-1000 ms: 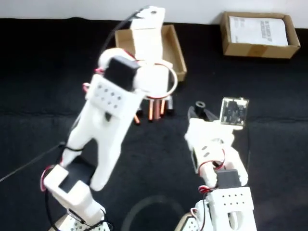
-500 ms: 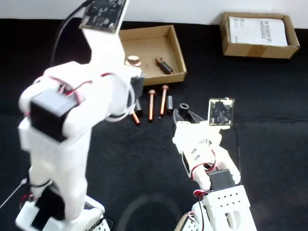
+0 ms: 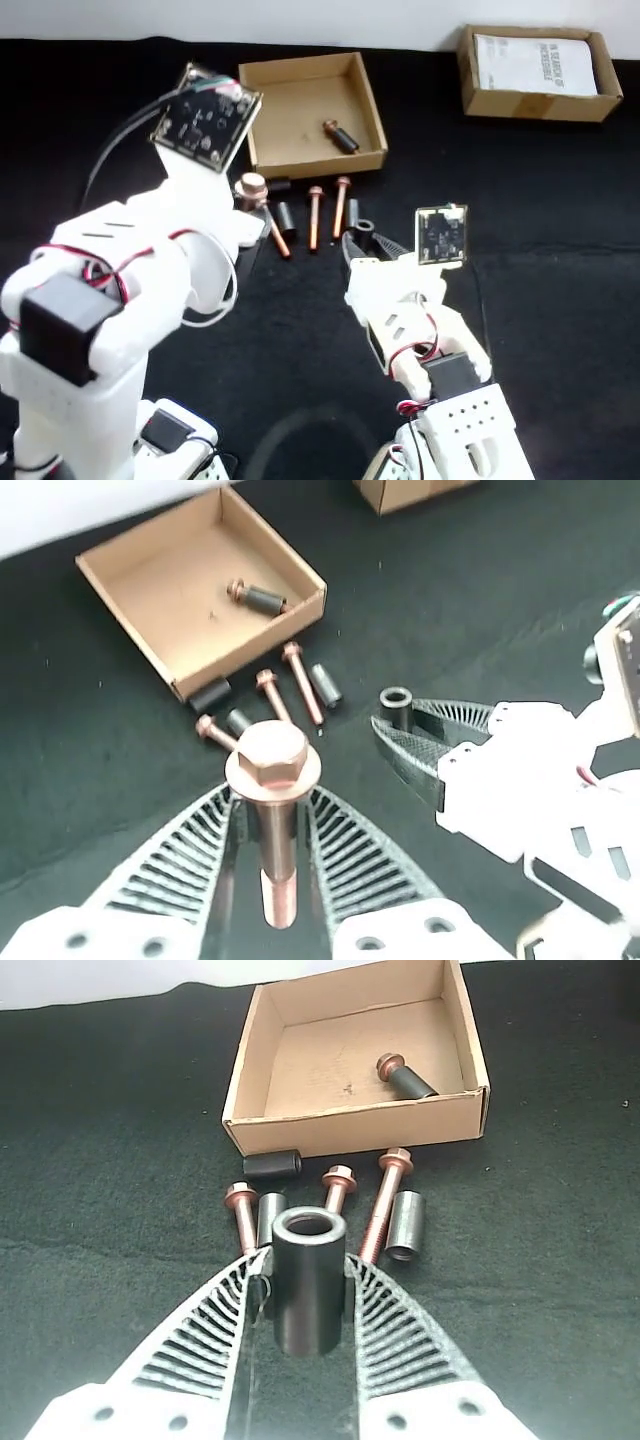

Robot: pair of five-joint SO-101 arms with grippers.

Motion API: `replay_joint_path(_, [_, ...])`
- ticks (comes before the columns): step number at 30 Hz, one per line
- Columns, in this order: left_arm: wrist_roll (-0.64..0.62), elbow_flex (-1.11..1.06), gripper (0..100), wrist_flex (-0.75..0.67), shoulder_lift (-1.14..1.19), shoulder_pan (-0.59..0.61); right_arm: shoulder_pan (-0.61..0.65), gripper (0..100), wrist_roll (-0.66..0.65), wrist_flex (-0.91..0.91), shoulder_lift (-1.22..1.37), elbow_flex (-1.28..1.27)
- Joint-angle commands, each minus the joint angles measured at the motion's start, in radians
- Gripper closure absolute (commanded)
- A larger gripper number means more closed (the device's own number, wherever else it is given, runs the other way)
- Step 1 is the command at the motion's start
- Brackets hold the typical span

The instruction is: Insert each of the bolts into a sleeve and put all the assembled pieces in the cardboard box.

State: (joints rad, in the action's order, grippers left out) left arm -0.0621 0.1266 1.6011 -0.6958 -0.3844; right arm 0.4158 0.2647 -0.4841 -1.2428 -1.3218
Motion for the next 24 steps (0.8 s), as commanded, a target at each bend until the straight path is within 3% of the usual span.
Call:
replay_joint_path(1, [0.000, -0.209, 99, -0.212, -0.107, 0.007, 0.008, 99.1, 0.003, 0.022, -0.019, 0.018])
replay_joint_path(11, [-0.002, -0.858, 99, -0.936, -0.337, -0.028, 0.008, 99.1, 0.003, 0.022, -0.019, 0.018])
replay_joint_path(19, [-0.002, -1.058, 99, -1.151, -0.346, -0.197, 0.008, 99.1, 0.003, 0.022, -0.018, 0.008])
replay_joint_path(24, [-0.002, -1.132, 99, -1.289, -0.344, -0.228, 0.008, 99.1, 0.006, 0.022, -0.018, 0.008])
